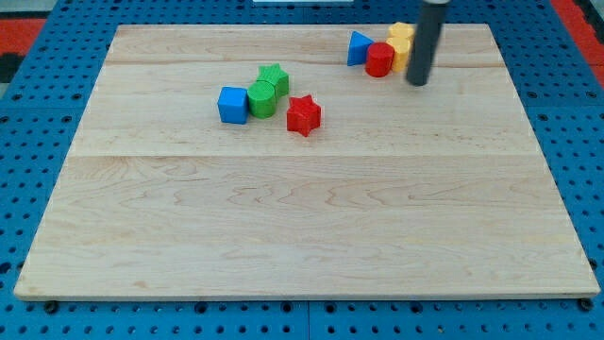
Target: Push the red circle into the red star
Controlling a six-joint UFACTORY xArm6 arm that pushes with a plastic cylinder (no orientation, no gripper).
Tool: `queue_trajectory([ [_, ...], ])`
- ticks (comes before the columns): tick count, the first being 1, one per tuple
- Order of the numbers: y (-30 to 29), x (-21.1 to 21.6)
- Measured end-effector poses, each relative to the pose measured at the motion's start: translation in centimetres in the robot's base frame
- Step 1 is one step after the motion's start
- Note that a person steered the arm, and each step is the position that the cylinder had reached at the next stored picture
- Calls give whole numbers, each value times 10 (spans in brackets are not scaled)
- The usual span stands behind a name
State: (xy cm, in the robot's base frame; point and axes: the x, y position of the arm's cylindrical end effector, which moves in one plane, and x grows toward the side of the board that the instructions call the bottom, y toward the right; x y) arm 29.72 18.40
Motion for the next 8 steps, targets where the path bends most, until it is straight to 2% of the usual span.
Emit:
queue_trajectory([
  [2, 22, -55],
  [3, 12, -105],
  [4, -14, -105],
  [5, -82, -105],
  [6, -96, -98],
  [7, -67, -87],
  [8, -102, -62],
])
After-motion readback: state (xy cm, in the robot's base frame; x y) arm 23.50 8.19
